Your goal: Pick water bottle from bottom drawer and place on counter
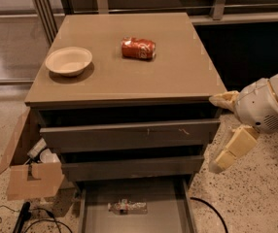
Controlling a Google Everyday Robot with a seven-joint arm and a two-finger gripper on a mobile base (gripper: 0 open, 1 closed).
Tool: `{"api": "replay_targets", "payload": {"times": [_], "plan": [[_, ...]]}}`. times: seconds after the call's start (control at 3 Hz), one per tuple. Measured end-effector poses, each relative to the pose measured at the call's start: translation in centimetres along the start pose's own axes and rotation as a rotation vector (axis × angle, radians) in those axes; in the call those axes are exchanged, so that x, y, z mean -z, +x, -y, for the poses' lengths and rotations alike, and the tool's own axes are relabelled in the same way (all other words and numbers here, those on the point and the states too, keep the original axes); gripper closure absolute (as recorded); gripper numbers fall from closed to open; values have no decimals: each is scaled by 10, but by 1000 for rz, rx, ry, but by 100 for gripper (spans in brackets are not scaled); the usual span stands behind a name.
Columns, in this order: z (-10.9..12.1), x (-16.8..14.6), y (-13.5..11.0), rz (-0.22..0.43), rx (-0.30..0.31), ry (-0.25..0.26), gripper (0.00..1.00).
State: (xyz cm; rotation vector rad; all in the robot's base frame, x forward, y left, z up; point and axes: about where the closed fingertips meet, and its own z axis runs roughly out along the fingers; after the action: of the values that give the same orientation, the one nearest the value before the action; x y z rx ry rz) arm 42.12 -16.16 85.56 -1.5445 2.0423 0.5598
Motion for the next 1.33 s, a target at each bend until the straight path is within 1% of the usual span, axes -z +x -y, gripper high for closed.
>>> {"api": "replay_targets", "payload": {"times": [0.33,0.67,1.0,1.33], "plan": [[-10,-17,11,17,-47,-22,0],[-29,-49,33,43,-138,-49,0],[-50,-87,58,50,-194,-66,0],[-65,-146,92,56,-200,-55,0]]}}
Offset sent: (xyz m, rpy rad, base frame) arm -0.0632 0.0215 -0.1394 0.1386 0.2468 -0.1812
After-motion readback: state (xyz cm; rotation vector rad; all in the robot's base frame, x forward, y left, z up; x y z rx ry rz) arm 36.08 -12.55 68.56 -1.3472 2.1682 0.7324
